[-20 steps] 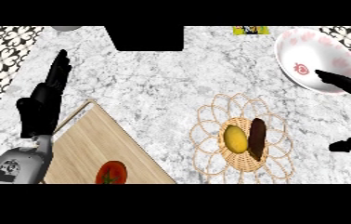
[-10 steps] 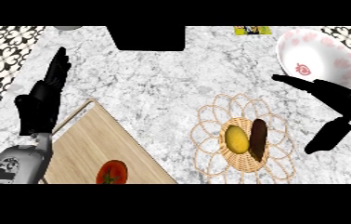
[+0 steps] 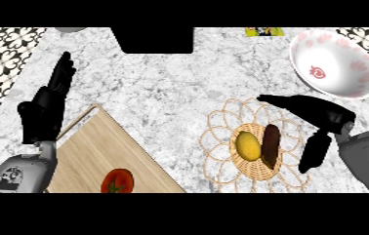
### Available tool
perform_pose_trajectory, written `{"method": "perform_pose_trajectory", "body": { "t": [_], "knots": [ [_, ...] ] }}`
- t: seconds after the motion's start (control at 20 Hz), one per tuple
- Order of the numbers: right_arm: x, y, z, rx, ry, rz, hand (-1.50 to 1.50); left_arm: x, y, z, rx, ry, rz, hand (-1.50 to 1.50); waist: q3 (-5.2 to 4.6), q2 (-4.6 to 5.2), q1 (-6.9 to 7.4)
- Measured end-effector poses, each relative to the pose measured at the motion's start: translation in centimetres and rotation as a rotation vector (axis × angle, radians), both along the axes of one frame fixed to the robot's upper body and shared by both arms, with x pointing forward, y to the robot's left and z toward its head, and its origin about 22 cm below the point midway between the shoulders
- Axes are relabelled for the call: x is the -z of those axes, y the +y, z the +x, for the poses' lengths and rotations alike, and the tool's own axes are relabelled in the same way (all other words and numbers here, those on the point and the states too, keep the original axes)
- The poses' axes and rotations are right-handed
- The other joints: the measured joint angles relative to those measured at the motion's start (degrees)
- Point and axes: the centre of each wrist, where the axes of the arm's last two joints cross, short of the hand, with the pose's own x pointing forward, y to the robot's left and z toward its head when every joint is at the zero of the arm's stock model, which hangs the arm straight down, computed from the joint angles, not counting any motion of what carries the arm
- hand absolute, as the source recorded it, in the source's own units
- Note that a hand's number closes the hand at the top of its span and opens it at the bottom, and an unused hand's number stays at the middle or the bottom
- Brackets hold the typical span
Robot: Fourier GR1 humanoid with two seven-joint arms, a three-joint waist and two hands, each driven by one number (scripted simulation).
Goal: Pick the sweet potato from the placemat and place it in the bowl
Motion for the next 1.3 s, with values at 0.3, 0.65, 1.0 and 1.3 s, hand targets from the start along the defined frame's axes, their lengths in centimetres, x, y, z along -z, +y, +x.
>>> {"method": "perform_pose_trajectory", "body": {
  "t": [0.3, 0.65, 1.0, 1.3],
  "knots": [
    [2.4, 1.1, 0.4, 0.013, 0.054, -0.128, -1.5, -0.3, -0.2, 0.2, 0.001, 0.003, 0.003, 0.0, 0.03, 0.05, -0.03],
    [5.1, 1.8, 0.6, 0.033, 0.069, -0.157, -1.5, 0.1, -0.9, 0.0, -0.005, 0.004, 0.006, 0.0, 0.04, 0.05, -0.11],
    [8.5, 1.8, 0.2, 0.023, 0.088, -0.164, -1.5, -0.6, -0.6, 0.7, 0.002, 0.005, 0.001, 0.0, 0.05, 0.06, -0.13],
    [10.0, 1.4, 0.6, -0.024, 0.042, -0.18, 1.5, -0.3, -0.7, -0.1, 0.0, 0.006, 0.009, 0.0, -0.29, -0.33, -0.01]
  ]
}}
